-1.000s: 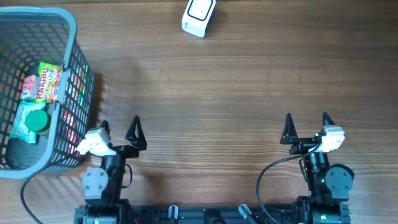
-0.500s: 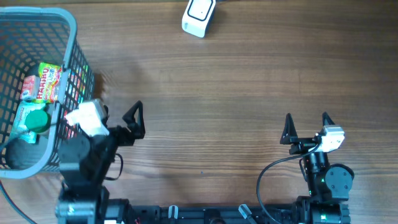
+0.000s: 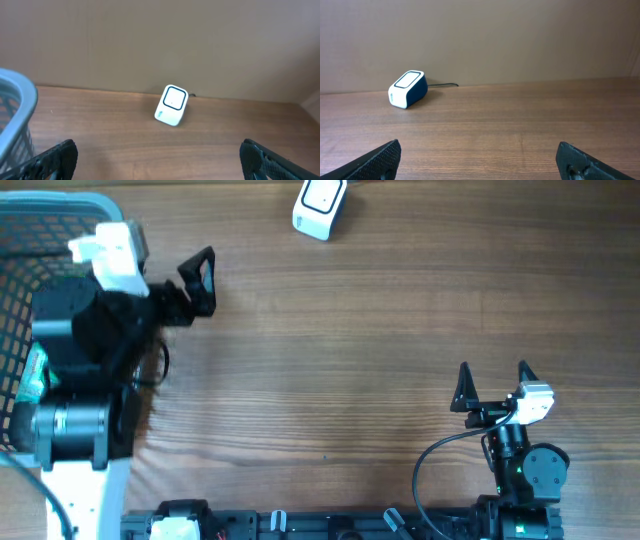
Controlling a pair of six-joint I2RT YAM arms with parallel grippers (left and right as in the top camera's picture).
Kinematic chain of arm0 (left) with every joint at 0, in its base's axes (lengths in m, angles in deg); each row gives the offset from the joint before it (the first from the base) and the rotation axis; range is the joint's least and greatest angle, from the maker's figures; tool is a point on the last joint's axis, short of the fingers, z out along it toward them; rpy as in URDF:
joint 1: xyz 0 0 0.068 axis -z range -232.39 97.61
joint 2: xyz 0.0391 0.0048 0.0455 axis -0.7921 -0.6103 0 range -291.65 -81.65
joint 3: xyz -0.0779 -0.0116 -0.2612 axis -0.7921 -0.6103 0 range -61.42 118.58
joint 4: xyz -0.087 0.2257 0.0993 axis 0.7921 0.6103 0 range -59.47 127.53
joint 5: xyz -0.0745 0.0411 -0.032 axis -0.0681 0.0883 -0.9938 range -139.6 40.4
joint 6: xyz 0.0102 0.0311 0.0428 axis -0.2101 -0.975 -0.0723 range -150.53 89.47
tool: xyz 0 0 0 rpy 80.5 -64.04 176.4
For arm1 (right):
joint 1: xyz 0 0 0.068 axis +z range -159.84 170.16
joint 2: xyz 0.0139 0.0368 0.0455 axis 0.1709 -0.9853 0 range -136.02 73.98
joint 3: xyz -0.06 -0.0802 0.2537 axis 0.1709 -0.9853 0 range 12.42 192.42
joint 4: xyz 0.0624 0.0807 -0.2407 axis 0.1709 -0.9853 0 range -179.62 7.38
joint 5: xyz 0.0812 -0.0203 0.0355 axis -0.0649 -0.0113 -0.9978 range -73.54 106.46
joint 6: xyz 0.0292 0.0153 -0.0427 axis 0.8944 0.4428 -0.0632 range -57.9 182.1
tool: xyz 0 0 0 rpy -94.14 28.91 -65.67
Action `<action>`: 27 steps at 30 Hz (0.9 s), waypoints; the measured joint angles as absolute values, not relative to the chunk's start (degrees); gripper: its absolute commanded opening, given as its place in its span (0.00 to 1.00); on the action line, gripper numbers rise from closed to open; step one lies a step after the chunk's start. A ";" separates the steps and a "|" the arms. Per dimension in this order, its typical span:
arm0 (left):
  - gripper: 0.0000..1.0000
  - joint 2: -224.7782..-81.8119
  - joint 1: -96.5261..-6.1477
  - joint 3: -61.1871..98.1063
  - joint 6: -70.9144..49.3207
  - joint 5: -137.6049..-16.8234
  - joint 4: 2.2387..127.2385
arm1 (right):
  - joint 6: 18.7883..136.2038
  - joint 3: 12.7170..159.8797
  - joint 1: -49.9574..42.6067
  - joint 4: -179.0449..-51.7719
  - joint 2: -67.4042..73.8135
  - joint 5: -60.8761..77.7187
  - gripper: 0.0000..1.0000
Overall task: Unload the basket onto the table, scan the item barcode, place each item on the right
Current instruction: 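Reach the left gripper into the basket and grasp the green-capped bottle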
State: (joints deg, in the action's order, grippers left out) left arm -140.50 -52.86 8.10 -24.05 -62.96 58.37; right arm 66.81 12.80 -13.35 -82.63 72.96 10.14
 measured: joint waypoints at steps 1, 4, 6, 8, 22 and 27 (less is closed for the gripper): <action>1.00 -141.81 -52.86 8.71 -25.19 -62.92 57.86 | 66.81 12.80 -13.35 -82.63 72.96 10.14 1.00; 1.00 -142.77 -52.86 8.95 -27.66 -62.53 61.08 | 66.81 12.80 -13.35 -82.63 72.96 10.14 1.00; 1.00 -143.49 -52.86 8.95 -28.51 -61.85 61.51 | 66.81 12.80 -13.35 -82.63 72.96 10.14 1.00; 1.00 -144.76 -52.86 8.95 -28.75 -58.02 59.85 | 66.81 12.80 -13.35 -82.63 72.96 10.14 1.00; 1.00 -156.08 -89.34 28.43 -7.84 -47.71 87.72 | 66.81 12.80 -13.35 -82.63 72.96 10.16 1.00; 1.00 -161.98 -91.19 28.54 -4.16 -46.92 94.10 | 66.81 12.80 -13.35 -82.63 72.96 10.16 1.00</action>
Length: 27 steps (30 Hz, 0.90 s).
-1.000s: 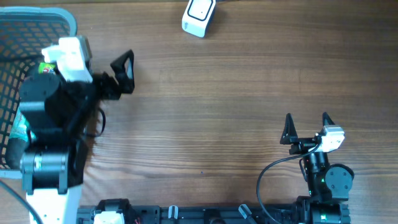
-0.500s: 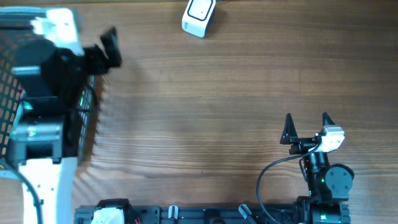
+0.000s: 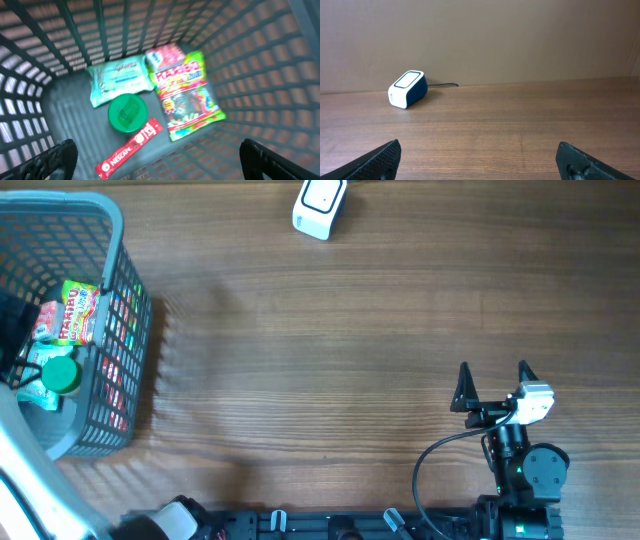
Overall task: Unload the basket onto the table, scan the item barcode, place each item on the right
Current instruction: 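Reach the left gripper into the basket and grasp the green-capped bottle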
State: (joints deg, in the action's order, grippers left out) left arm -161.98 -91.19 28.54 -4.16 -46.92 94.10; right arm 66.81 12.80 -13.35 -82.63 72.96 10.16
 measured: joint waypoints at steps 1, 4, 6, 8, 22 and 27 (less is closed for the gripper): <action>1.00 -165.02 -91.19 28.60 -3.05 -46.72 94.04 | 66.81 12.80 -13.35 -82.63 72.96 10.16 1.00; 1.00 -176.45 -91.19 28.38 0.40 -46.46 94.45 | 66.81 12.80 -13.35 -82.61 72.96 10.16 1.00; 1.00 -180.36 -91.19 28.32 1.63 -46.42 94.54 | 66.81 12.80 -13.35 -82.61 72.96 10.16 1.00; 1.00 -183.18 -91.19 28.32 2.15 -46.42 95.04 | 66.81 12.80 -13.35 -82.63 72.96 10.16 1.00; 1.00 -192.30 -91.19 28.32 2.63 -45.06 95.87 | 66.81 12.80 -13.35 -82.61 72.96 10.18 1.00; 0.83 -196.32 -91.19 28.32 2.83 -44.23 95.74 | 66.81 12.80 -13.35 -82.61 72.96 10.16 1.00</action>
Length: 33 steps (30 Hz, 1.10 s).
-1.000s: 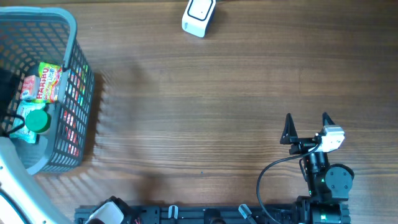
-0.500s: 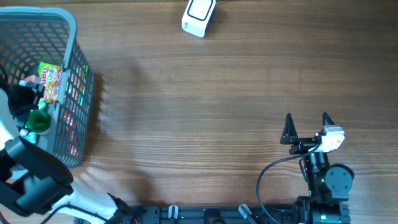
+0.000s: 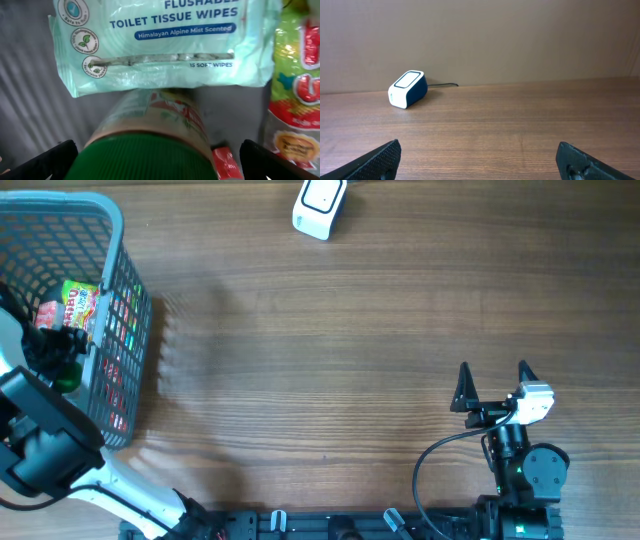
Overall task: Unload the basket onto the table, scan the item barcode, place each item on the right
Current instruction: 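Reach the left gripper into the basket and grasp the green-capped bottle, then lift the bottle out and place it upright on the table center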
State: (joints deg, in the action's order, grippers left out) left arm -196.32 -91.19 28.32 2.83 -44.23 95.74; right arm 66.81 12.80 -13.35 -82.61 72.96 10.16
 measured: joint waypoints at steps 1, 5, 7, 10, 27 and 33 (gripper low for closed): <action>0.77 -196.60 -91.19 28.32 3.07 -44.10 95.76 | 66.81 12.80 -13.35 -82.61 72.96 10.16 1.00; 0.66 -197.26 -91.19 28.32 3.14 -43.82 96.79 | 66.81 12.80 -13.35 -82.61 72.96 10.16 1.00; 0.59 -197.26 -91.19 28.32 3.05 -43.84 97.97 | 66.81 12.80 -13.35 -82.61 72.96 10.16 1.00; 0.56 -197.26 -91.19 28.36 3.09 -43.84 98.69 | 66.81 12.80 -13.35 -82.61 72.96 10.18 1.00; 0.58 -176.50 -90.38 56.58 3.95 -69.11 100.64 | 66.81 12.80 -13.35 -82.63 72.96 10.16 1.00; 0.58 -169.11 -59.52 57.21 2.18 -75.71 97.16 | 66.81 12.80 -13.35 -82.63 72.94 10.20 1.00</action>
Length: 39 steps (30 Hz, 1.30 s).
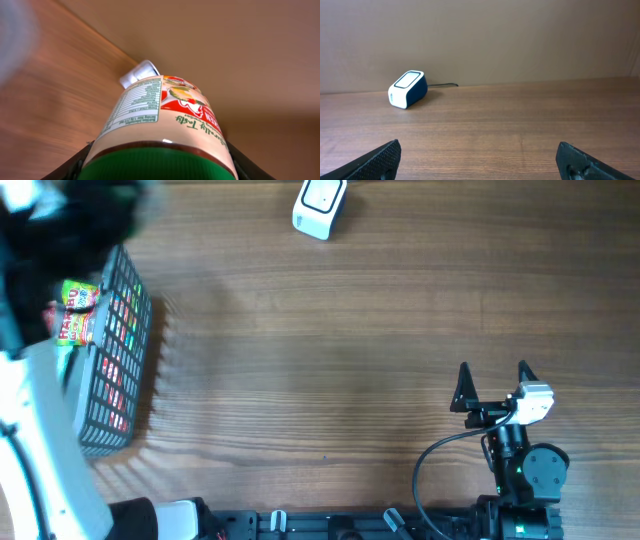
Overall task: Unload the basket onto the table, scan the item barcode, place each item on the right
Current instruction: 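Lift the bottle out and place it upright on the table center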
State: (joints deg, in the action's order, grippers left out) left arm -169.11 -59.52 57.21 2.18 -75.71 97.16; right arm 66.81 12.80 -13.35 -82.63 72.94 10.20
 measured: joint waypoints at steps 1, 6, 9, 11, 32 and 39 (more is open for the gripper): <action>0.59 -170.38 -53.62 57.21 -0.51 -75.01 96.97 | 66.81 12.80 -13.35 -82.63 72.92 10.33 1.00; 0.62 -183.77 -28.18 57.30 -20.64 -64.41 103.74 | 66.81 12.80 -13.35 -82.63 72.92 10.33 1.00; 0.61 -193.30 -22.06 57.28 -33.36 -60.14 107.52 | 66.81 12.80 -13.35 -82.63 72.94 10.33 1.00; 0.60 -199.88 -19.72 57.26 -38.11 -57.04 107.70 | 66.81 12.80 -13.35 -82.63 72.92 10.33 1.00; 1.00 -197.54 -12.75 65.01 -42.30 -42.96 108.49 | 66.81 12.80 -13.35 -82.63 72.92 10.33 0.99; 1.00 -176.23 -55.33 68.75 -8.23 -42.51 109.69 | 66.81 12.80 -13.35 -82.63 72.94 10.33 1.00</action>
State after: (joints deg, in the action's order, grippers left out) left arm -176.23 -55.33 68.75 -8.23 -42.51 109.69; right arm 66.81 12.80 -13.35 -82.63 72.94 10.33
